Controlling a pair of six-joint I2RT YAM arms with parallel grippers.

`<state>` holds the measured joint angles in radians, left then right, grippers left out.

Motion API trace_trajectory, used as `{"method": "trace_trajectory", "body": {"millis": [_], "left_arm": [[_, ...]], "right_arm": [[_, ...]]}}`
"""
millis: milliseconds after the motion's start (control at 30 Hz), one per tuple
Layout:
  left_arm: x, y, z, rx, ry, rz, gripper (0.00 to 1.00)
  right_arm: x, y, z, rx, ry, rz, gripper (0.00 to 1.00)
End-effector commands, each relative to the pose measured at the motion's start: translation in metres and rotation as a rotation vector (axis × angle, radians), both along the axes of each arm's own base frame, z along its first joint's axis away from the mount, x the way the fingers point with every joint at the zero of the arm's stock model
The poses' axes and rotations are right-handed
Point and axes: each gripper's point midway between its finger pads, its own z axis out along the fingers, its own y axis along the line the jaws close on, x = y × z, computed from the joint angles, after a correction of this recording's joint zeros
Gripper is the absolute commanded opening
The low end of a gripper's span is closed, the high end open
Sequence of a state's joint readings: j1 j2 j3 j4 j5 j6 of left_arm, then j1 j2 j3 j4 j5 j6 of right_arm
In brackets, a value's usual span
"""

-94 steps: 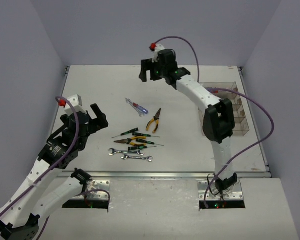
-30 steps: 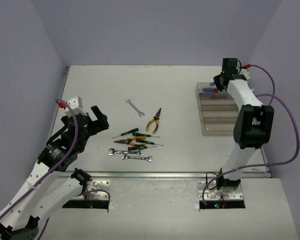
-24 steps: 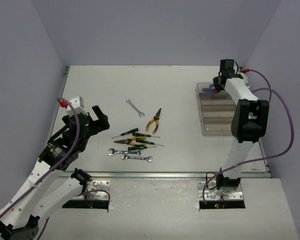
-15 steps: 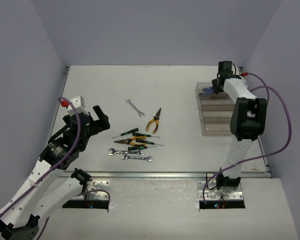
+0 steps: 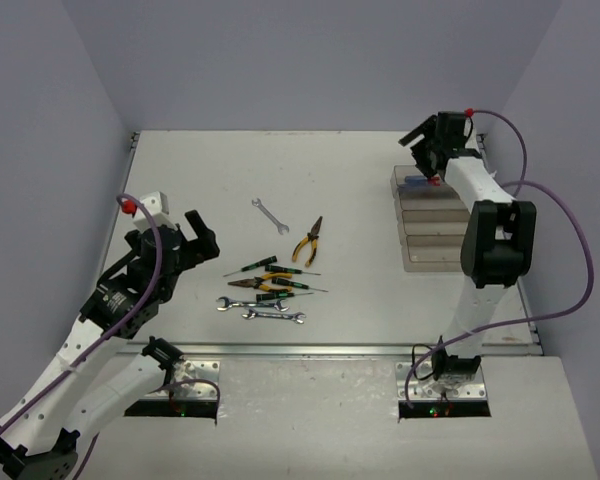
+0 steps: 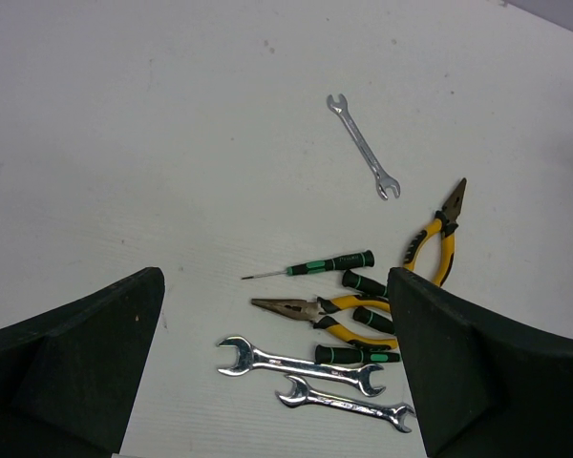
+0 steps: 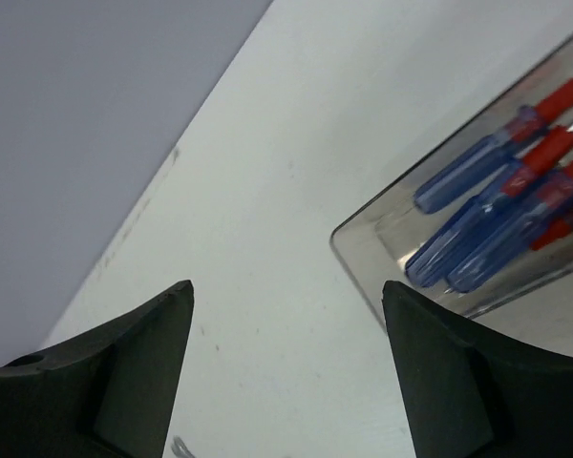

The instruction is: Sort the tools into containers

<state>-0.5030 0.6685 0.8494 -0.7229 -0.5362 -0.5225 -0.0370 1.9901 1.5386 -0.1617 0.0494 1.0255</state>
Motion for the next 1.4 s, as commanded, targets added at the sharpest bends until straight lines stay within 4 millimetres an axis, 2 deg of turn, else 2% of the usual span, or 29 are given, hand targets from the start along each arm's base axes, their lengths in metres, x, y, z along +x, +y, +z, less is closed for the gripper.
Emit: {"method": "trace_trajectory", "body": {"millis": [0,67,167,233,267,300,367,500,567,633,700,733,767,867,967,1033,1133,1233,1367], "left_arm": [[0.004,0.007,0.01,-0.006,-0.041,0.049,1.0],[0.004,0.008,0.01,-0.006,-0.042,0.054,1.0],[0.005,0.008,0.009,-0.005,-0.036,0.053,1.0],[0.005,0.008,0.007,-0.001,-0.032,0.051,1.0],[0.005,0.007,0.008,-0.003,-0.032,0.049,1.0],[0.005,0.007,0.007,-0.004,-0.031,0.047,1.0],[0.005,0.006,0.006,-0.003,-0.029,0.043,1.0],[0.006,0.004,0.005,-0.004,-0.025,0.034,1.0],[0.007,0.001,0.003,-0.003,-0.021,0.018,1.0],[0.008,0.0,0.002,-0.001,-0.015,0.016,1.0],[0.007,0.0,0.002,0.0,-0.014,0.015,1.0],[0.007,0.001,0.004,-0.001,-0.02,0.017,1.0],[0.007,0.001,0.005,-0.004,-0.024,0.015,1.0],[0.004,0.001,0.012,-0.02,-0.049,0.004,1.0],[-0.001,0.006,0.021,-0.037,-0.094,0.015,1.0],[-0.004,0.01,0.027,-0.049,-0.123,0.032,1.0],[-0.007,0.014,0.033,-0.062,-0.154,0.042,1.0],[-0.01,0.019,0.036,-0.064,-0.167,0.063,1.0],[-0.011,0.02,0.038,-0.072,-0.177,0.069,1.0]], "right_arm": [[-0.013,0.089,0.064,-0.302,-0.087,0.413,0.83],[-0.03,0.107,0.054,-0.429,0.013,0.448,0.91],[-0.073,0.146,0.027,-0.455,0.145,0.525,0.99],[-0.101,0.17,0.009,-0.398,0.181,0.578,0.99],[-0.117,0.177,-0.011,-0.377,0.217,0.615,0.99],[-0.129,0.189,-0.02,-0.347,0.224,0.659,0.99],[-0.149,0.214,-0.032,-0.325,0.23,0.729,0.99],[-0.178,0.251,-0.048,-0.393,0.263,0.83,0.99],[-0.194,0.277,-0.054,-0.459,0.236,0.945,0.92],[-0.199,0.294,-0.05,-0.527,0.195,1.016,0.85],[-0.205,0.308,-0.05,-0.543,0.164,1.093,0.73],[-0.211,0.326,-0.05,-0.532,0.113,1.194,0.63],[-0.215,0.336,-0.05,-0.528,0.076,1.253,0.61],[-0.227,0.365,-0.054,-0.56,-0.091,1.482,0.6],[-0.227,0.376,-0.062,-0.698,-0.219,1.655,0.68],[-0.23,0.383,-0.069,-0.721,-0.231,1.777,0.71],[-0.231,0.394,-0.082,-0.742,-0.219,1.929,0.69],[-0.227,0.404,-0.093,-0.754,-0.223,2.001,0.64],[-0.234,0.412,-0.104,-0.736,-0.22,2.085,0.59]]}}
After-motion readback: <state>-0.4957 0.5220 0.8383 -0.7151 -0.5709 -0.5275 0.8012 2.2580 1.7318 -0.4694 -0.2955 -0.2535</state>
